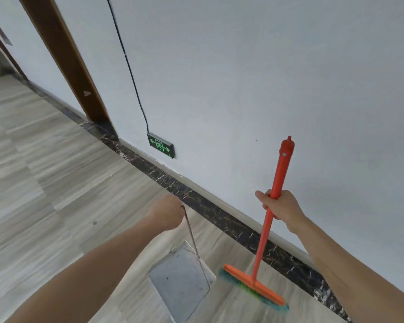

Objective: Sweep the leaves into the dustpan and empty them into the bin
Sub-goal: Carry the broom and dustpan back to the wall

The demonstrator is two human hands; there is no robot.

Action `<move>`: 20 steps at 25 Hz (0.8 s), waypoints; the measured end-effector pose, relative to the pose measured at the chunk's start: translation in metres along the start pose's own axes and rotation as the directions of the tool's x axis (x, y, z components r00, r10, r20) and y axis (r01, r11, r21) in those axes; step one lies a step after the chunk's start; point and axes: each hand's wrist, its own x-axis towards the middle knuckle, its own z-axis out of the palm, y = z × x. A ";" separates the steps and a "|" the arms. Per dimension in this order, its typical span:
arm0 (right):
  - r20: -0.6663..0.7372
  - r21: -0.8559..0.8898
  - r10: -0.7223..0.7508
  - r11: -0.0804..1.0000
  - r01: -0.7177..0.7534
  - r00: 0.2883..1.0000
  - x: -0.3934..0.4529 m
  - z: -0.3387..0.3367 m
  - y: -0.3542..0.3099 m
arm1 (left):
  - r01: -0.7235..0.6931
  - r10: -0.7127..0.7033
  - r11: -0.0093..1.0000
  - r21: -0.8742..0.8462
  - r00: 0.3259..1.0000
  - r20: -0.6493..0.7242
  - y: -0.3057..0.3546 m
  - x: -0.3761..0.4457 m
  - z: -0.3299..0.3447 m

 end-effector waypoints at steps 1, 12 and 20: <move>-0.024 0.001 0.011 1.000 -0.011 1.000 0.020 0.006 -0.003 | 0.014 -0.009 0.998 -0.055 0.997 0.079 -0.011 0.034 -0.003; -0.275 0.035 0.195 0.981 -0.192 0.942 0.203 0.082 -0.012 | 0.112 -0.015 0.919 -0.379 0.968 0.249 -0.076 0.338 0.046; -0.382 -0.055 0.246 0.956 -0.288 0.891 0.261 0.110 0.017 | 0.119 -0.009 0.885 -0.450 0.971 0.239 -0.060 0.462 0.101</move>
